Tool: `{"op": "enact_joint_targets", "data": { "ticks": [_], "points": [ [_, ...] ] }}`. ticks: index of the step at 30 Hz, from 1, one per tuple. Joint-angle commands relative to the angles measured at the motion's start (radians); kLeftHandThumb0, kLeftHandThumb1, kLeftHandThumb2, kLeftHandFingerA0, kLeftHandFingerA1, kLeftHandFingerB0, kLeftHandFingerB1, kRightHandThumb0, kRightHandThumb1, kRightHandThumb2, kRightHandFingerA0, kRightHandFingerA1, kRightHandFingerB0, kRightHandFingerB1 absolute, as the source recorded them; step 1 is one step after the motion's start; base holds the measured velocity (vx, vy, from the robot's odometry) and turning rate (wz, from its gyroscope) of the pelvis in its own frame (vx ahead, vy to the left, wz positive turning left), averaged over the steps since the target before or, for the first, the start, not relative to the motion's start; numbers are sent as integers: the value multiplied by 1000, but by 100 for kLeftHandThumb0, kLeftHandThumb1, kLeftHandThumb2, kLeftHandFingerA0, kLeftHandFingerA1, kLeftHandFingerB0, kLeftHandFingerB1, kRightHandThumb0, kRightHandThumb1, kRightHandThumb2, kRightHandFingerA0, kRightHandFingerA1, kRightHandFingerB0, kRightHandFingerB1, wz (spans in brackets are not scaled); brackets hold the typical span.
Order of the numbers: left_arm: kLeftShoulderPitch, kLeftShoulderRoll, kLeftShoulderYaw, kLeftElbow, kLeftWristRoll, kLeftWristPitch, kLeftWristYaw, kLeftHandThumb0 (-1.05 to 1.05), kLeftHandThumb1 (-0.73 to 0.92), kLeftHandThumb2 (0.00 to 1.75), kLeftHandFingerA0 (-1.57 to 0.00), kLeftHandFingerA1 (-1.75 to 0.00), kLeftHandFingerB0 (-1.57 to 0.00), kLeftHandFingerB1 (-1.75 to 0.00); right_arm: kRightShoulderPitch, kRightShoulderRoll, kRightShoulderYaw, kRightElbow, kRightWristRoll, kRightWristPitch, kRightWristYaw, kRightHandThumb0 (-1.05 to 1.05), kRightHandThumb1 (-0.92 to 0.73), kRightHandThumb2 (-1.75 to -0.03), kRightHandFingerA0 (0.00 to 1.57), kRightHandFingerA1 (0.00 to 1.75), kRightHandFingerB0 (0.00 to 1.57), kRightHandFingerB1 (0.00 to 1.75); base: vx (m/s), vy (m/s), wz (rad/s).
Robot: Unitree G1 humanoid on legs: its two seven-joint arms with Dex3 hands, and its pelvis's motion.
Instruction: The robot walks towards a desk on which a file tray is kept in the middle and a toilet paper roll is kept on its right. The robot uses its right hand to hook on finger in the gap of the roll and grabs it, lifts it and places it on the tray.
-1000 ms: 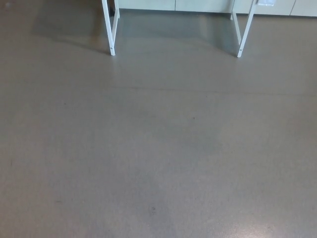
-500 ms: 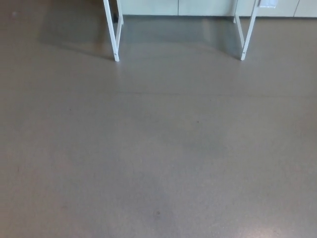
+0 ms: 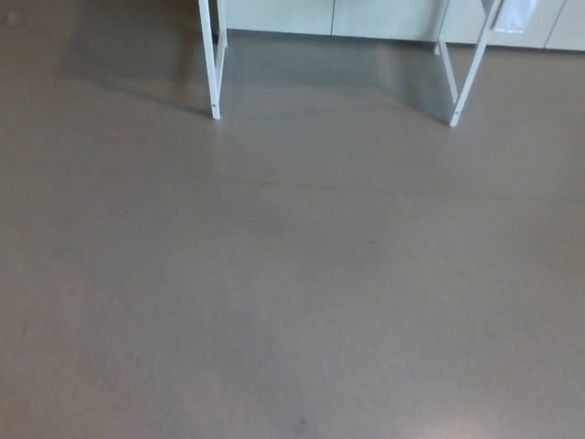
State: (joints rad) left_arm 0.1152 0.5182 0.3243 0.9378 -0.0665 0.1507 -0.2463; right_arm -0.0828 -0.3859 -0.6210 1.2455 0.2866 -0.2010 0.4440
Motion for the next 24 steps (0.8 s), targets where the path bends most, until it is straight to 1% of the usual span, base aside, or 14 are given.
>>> {"op": "enact_joint_targets", "data": {
  "ticks": [1,3,4,5,6,7,11,12,13,18,19,21,22,24],
  "points": [
    [20,4,-2,-36,-11,-16,-7,-61,49,98,-22,-63,-45,-66,3,-15,0,-1,24,-32,1,-65,-47,-82,0,23,1,19,233,32,13],
    [33,2,0,-56,-13,-8,-7,-61,49,98,-22,-63,-45,-66,5,-15,2,-1,24,-32,1,-65,-47,-82,0,23,1,19,238,-8,10],
    [28,2,-3,-42,-10,-14,-5,-75,67,60,-30,-83,-48,-62,4,-17,2,-1,24,-32,1,-65,-47,-82,0,23,1,19,261,-44,14],
    [17,2,-8,-17,-3,-22,-4,-76,50,92,-34,-75,-44,-66,4,-19,3,-2,23,-31,2,-65,-47,-82,0,23,1,19,270,-105,11],
    [15,4,-11,-16,-2,-18,-6,-76,50,92,-34,-75,-44,-66,4,-19,3,-2,24,-31,2,-65,-47,-82,0,23,1,19,142,-121,16],
    [5,4,-9,13,-2,-33,-4,-80,66,59,-30,-88,-49,-67,4,-19,4,-2,24,-31,2,-65,-47,-82,0,23,1,19,297,-142,8],
    [2,3,-5,43,-8,-47,-5,-81,66,58,-30,-89,-50,-67,1,-22,11,-2,22,-31,0,-65,-47,-82,0,23,1,19,289,-381,25],
    [-3,-1,6,33,-20,-25,1,-78,47,91,-35,-77,-46,-68,1,-22,12,-1,23,-31,0,-65,-47,-82,0,23,1,19,338,-245,14],
    [8,5,-14,26,2,-46,-2,-78,66,60,-30,-85,-49,-64,1,-23,13,-1,24,-31,0,-65,-47,-82,0,23,1,19,365,-142,-1],
    [44,-4,-1,-43,-19,-13,-9,-69,66,61,-28,-70,-45,-55,2,-25,19,0,26,-31,0,-65,-47,-82,0,23,1,19,303,-59,-3],
    [23,-6,-2,17,-13,-53,-1,-79,66,58,-29,-86,-48,-66,2,-25,20,0,26,-32,0,-65,-47,-82,0,23,1,19,314,53,-11],
    [6,-6,7,57,-20,-65,-7,-82,64,60,-28,-97,-49,-71,2,-25,21,1,27,-32,-1,-65,-47,-82,0,23,1,19,328,131,-21],
    [-5,-2,1,80,-10,-72,-4,-85,46,93,-39,-86,-49,-74,2,-25,22,1,28,-32,-1,-65,-47,-82,0,23,1,19,354,196,-19],
    [-10,2,-1,88,-9,-73,-4,-84,47,93,-39,-84,-49,-72,-1,-25,24,0,28,-31,-2,-65,-47,-82,0,23,1,19,470,293,-12]
  ]
}}
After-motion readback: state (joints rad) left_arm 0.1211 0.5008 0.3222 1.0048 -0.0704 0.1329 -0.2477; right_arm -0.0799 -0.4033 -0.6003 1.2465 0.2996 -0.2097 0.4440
